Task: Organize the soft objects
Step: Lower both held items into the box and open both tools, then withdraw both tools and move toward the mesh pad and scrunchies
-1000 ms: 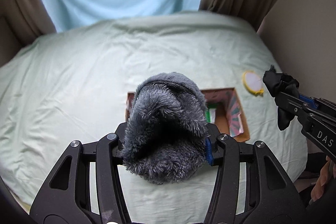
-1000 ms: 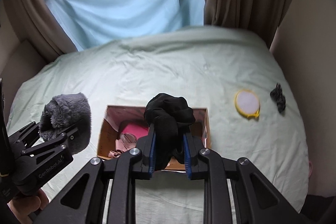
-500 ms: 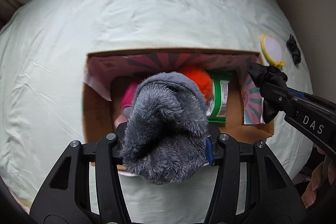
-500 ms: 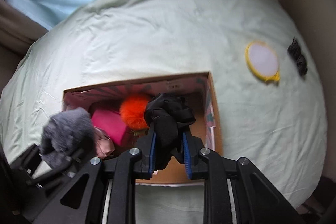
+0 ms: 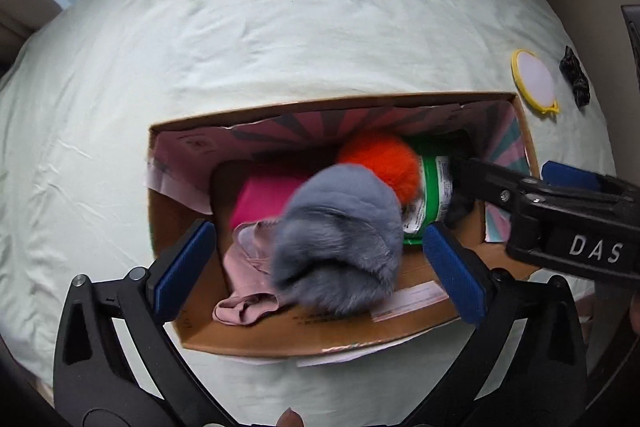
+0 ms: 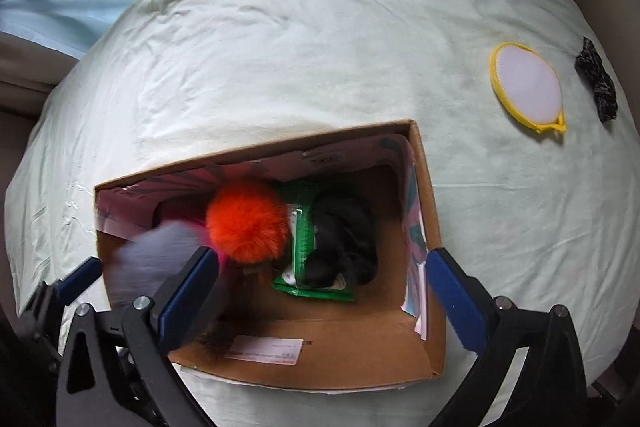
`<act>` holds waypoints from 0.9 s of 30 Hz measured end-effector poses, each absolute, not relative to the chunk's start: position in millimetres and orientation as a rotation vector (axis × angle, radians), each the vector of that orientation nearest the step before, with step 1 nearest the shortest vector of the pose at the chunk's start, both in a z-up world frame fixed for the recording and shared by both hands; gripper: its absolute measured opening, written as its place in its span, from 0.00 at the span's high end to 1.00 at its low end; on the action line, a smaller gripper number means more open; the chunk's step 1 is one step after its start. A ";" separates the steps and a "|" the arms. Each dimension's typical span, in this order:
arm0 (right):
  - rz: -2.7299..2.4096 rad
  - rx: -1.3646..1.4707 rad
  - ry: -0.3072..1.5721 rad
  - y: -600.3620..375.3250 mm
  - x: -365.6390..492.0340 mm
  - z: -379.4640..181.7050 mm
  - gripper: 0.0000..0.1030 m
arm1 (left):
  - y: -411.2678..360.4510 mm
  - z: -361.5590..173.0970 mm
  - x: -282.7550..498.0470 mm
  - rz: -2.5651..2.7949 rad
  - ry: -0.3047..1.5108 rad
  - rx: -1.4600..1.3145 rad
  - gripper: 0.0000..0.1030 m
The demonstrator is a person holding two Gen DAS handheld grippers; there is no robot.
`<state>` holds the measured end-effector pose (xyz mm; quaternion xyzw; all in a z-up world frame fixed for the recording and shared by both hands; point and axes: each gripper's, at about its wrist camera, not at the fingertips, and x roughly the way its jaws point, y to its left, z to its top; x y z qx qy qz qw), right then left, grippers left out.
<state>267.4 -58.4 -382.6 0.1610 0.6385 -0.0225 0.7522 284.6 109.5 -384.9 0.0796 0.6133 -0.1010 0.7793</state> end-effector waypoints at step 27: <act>0.049 0.195 1.061 -37.4 198.7 -221.9 0.00 | 148.9 -252.8 219.5 -0.126 1.121 0.150 0.00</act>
